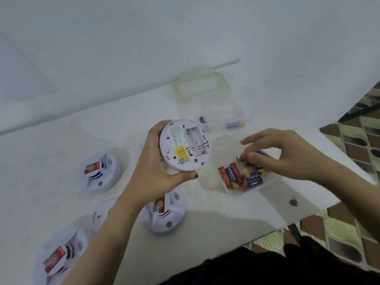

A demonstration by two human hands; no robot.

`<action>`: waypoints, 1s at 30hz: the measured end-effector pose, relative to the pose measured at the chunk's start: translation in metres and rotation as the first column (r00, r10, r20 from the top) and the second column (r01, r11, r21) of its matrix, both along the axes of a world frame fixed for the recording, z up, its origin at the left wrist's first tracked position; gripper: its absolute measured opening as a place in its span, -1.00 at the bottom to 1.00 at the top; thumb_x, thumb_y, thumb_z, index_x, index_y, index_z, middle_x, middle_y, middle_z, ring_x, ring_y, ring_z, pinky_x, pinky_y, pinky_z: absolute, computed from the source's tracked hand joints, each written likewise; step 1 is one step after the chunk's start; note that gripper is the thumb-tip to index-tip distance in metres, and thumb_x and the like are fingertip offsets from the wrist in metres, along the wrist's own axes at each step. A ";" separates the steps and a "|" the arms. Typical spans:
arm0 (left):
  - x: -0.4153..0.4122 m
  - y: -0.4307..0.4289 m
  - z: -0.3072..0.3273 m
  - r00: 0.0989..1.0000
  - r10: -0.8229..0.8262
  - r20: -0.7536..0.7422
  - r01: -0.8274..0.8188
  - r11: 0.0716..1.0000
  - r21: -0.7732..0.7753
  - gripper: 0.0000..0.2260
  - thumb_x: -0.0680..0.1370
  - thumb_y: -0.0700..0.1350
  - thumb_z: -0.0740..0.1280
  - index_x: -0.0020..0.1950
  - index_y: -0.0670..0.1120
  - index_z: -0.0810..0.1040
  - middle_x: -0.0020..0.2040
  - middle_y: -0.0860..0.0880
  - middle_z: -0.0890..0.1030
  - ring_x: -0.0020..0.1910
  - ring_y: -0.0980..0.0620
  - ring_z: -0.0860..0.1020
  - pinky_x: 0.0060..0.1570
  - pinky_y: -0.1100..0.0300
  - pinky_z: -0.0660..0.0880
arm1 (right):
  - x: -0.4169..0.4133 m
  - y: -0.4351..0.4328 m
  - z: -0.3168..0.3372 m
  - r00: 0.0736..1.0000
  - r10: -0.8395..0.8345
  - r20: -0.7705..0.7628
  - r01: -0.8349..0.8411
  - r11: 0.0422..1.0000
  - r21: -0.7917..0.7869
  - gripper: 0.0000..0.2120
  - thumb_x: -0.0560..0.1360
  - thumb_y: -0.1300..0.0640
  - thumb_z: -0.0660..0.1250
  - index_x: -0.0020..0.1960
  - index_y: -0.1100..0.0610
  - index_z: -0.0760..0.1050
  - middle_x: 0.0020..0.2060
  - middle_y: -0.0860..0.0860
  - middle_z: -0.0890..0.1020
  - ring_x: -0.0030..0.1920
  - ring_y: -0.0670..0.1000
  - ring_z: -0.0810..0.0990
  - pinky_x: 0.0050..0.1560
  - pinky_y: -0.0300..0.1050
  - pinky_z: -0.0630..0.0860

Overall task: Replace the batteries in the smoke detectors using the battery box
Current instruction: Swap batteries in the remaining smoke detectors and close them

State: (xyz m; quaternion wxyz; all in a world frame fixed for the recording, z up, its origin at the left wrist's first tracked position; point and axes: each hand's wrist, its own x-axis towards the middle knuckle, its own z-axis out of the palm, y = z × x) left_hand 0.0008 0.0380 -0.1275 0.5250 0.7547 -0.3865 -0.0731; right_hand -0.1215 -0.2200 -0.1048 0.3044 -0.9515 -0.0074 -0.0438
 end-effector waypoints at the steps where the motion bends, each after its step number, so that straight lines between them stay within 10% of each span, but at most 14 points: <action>1: 0.001 -0.003 0.000 1.000 0.020 0.001 -0.020 1.000 -0.016 -0.15 0.17 -0.07 0.61 0.31 0.14 0.21 0.19 0.51 0.33 0.25 0.41 0.37 0.10 0.54 0.36 | 0.010 -0.005 0.002 0.999 -0.021 0.030 0.020 0.999 0.029 -0.76 0.46 -0.13 0.28 -0.08 -0.06 0.67 -0.06 -0.24 0.62 0.00 -0.28 0.54 -0.02 -0.39 0.42; 10: 0.007 -0.027 -0.003 0.994 0.094 0.063 -0.088 0.992 -0.093 -0.22 0.23 -0.03 0.56 0.32 0.01 0.19 0.29 0.19 0.36 0.34 0.06 0.40 0.25 0.24 0.41 | 0.121 -0.045 0.011 0.995 0.017 -0.094 -0.050 0.931 -0.362 -0.86 0.50 0.11 0.31 -0.08 -0.05 0.64 -0.24 -0.24 0.48 -0.24 -0.16 0.39 -0.14 -0.21 0.30; 16: 0.008 -0.035 -0.004 0.984 0.157 0.079 -0.150 0.985 -0.089 -0.18 0.20 -0.05 0.58 0.30 -0.01 0.17 0.29 0.12 0.36 0.32 0.15 0.41 0.22 0.32 0.40 | 0.152 -0.051 0.013 0.913 0.130 -0.388 -0.302 0.852 -0.427 -0.85 0.44 0.16 0.34 -0.22 -0.07 0.59 -0.22 -0.19 0.63 -0.21 -0.15 0.54 -0.15 -0.19 0.43; 30: 0.007 -0.050 0.000 0.915 0.349 0.201 -0.350 0.936 -0.034 -0.11 0.17 0.09 0.57 0.39 -0.09 0.25 0.31 -0.01 0.39 0.33 0.06 0.40 0.32 0.09 0.39 | 0.163 -0.066 0.002 0.923 0.151 -0.353 -0.295 0.869 -0.398 -0.92 0.45 0.05 0.33 -0.10 0.05 0.53 -0.13 -0.08 0.58 -0.14 -0.04 0.53 -0.18 -0.13 0.46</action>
